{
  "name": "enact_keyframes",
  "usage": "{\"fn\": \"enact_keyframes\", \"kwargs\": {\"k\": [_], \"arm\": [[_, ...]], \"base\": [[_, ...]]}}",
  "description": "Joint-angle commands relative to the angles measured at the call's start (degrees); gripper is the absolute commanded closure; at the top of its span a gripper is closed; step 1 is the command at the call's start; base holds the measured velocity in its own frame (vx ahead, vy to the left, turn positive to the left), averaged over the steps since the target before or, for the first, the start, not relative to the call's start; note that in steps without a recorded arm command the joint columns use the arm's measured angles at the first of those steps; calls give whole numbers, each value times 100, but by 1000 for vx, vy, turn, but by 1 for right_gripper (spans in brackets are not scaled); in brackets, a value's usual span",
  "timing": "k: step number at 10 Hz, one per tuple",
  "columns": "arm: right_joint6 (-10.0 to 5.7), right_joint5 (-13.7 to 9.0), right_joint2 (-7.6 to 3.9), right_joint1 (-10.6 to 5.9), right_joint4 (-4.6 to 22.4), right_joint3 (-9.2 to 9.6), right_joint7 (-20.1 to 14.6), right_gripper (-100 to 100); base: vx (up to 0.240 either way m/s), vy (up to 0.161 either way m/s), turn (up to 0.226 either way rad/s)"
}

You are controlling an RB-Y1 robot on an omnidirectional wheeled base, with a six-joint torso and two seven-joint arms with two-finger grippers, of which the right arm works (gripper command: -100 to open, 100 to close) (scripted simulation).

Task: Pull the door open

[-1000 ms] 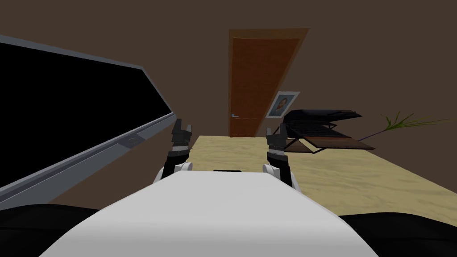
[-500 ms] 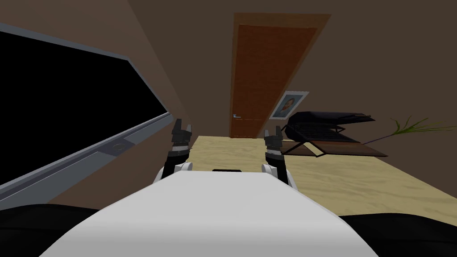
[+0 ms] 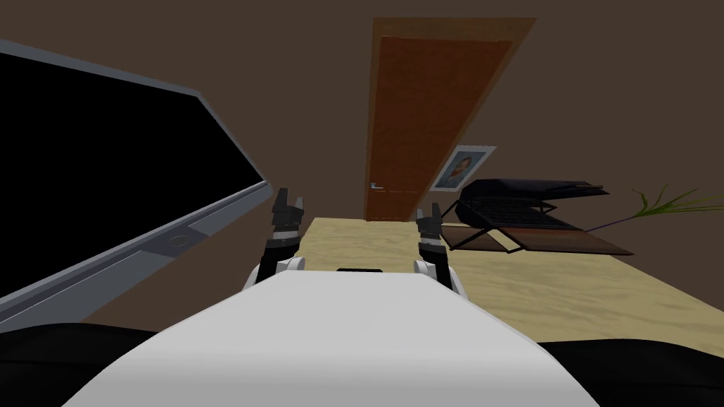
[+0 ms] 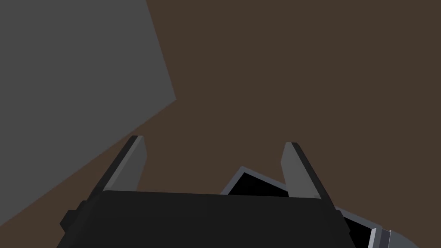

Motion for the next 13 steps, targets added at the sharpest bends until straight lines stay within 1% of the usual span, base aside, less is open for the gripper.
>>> {"fn": "enact_keyframes", "kwargs": {"k": [1, 5, 13], "arm": [[-72, 24, -30, -33, 181, -18, -35, -100], [-200, 90, -91, -146, 614, -59, -110, -100], [-486, 239, -219, -402, 1584, -149, -277, -100]], "base": [[94, 20, 6], [100, 23, 7], [101, 32, 8]]}}
